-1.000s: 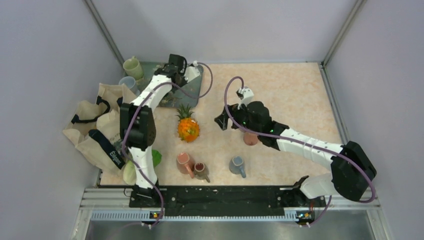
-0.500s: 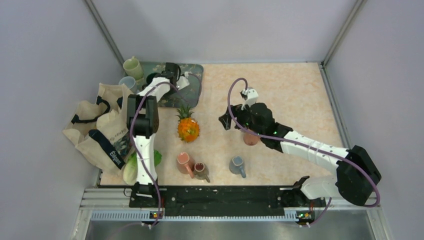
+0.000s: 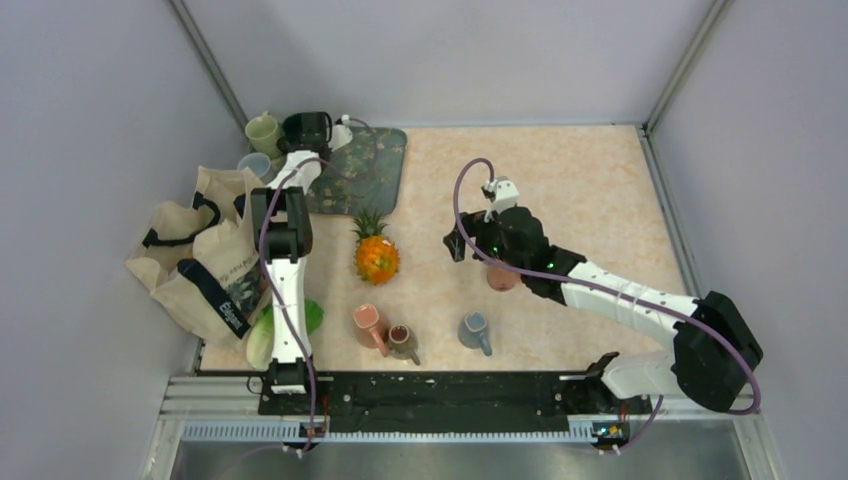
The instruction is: Turn the mug right side up
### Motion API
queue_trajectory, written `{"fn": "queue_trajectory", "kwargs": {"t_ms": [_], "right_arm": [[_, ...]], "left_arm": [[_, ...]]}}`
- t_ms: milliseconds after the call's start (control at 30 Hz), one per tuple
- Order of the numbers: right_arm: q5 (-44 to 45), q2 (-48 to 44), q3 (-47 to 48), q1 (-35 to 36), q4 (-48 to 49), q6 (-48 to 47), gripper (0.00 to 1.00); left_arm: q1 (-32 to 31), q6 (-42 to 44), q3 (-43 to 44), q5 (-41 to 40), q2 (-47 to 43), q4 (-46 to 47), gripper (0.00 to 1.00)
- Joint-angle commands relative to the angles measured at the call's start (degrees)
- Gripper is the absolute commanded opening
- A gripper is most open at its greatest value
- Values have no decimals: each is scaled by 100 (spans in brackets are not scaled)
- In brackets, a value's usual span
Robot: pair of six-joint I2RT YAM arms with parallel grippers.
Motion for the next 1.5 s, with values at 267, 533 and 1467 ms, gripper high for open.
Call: {"fn": "queue_trajectory", "kwargs": {"t_ms": [267, 533, 1467], "right_arm": [[156, -375, 502, 40, -900, -455, 91], [59, -593, 620, 1009, -1463, -1515, 91], [2169, -2247, -962, 3602, -3835, 1670, 89]], "left_arm": [[139, 44, -240, 566, -366, 1144, 0], [-15, -711, -1782, 1538, -2088, 189, 1], [-16, -4105, -4809, 4757, -6846, -3039, 64]]}}
